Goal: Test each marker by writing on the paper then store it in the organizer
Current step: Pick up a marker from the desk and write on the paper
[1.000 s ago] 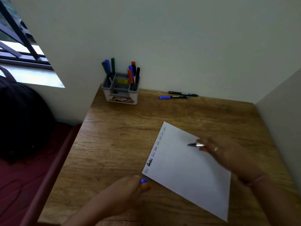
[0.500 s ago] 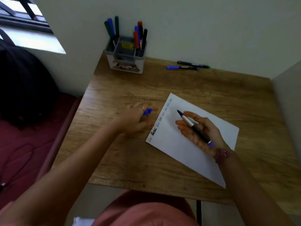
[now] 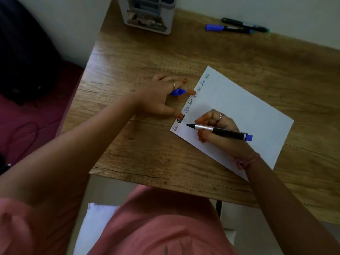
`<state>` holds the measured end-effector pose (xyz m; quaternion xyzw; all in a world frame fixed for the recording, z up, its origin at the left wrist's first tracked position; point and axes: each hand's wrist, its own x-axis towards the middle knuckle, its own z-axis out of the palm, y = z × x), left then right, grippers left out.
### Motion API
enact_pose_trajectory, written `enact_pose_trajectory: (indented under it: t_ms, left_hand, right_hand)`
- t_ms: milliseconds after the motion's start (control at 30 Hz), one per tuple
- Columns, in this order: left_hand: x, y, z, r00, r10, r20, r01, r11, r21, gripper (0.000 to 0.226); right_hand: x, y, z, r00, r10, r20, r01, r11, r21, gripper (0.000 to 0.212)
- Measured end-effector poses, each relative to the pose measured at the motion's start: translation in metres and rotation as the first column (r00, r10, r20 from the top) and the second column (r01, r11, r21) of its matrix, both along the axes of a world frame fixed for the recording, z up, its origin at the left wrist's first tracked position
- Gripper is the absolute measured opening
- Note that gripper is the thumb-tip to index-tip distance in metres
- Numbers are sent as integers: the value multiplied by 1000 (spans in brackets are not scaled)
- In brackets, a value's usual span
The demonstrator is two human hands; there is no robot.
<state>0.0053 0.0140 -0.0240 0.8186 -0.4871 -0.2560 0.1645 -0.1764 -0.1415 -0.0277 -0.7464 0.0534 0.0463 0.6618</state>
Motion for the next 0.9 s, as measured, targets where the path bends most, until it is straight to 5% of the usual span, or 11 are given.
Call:
enact_pose_trajectory:
  t_ms: [300,900]
  left_hand:
    - [4,2,-12,1000,-5,25,6,1000,-25,91]
    - [7,2,-16,999,-37,24,39,997,-71,88]
  right_hand:
    - [24,15,-7,990,81,117,-58,980,-190,13]
    - [26,19,-14,985,107,135,-63,952,-299,11]
